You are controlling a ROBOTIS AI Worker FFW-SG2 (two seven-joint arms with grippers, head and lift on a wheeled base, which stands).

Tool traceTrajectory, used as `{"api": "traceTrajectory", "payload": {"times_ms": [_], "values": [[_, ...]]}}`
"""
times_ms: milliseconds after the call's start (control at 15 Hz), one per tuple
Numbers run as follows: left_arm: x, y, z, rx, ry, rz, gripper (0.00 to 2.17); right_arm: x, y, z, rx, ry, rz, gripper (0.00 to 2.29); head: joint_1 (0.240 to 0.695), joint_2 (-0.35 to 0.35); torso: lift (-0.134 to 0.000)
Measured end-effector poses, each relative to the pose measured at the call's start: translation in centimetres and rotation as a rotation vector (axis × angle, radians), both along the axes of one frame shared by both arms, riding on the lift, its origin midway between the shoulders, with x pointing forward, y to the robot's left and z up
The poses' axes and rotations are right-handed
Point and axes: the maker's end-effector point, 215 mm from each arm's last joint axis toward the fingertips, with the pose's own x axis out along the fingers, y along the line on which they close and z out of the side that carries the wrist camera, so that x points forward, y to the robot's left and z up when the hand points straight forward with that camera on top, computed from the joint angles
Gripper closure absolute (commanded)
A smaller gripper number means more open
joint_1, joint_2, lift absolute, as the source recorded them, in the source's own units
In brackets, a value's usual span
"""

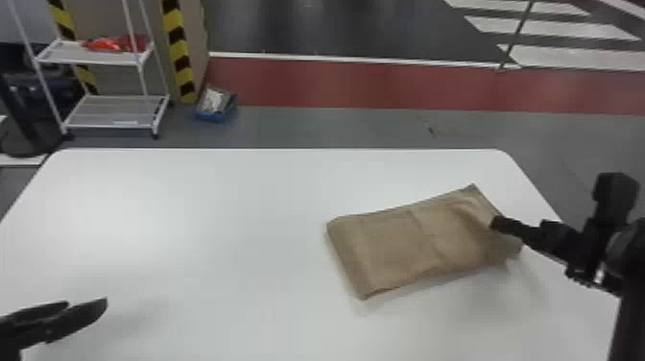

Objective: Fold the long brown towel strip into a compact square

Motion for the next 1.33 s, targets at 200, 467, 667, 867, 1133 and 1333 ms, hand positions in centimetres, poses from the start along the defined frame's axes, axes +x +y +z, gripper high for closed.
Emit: {"api": "traceTrajectory", "payload": {"times_ms": [200,467,667,867,1133,1333], "values": [[-0.5,-0.1,-0.4,-0.003,0.010,-0.002,0.10,-0.6,-2.1,0.2,-0.045,0.012,-0.011,0.06,0.695,-0.142,-0.128],[-0.9,0.1,-0.5,0.002,0.013,0.001,0.10,1.2,-3.7,1.7,-0.160,-0.032,0.023,0.06,0.695,-0.156,-0.128],[-1.0,0.5,-0.5,0.005,0.011,0.007,0.10,3.4,-3.2,2.5,-0.283,-0.052,0.086,0.07,0.695,-0.146,-0.128],[-0.8,0.7,0.0,0.003,-0.004,0.012,0.13,5.3,-2.3,1.9,-0.430,-0.047,0.169,0.07,0.695,-0.130,-0.128],[-0.4,0.7,1.2,-0.002,-0.045,0.018,0.13,6.8,-1.8,-0.3,-0.564,-0.041,0.265,0.07,0.695,-0.121,-0.128],[-0.4,0.5,1.3,-0.003,-0.053,0.016,0.13,7.1,-1.1,-1.6,-0.576,-0.048,0.302,0.07,0.695,-0.114,-0.128]]}}
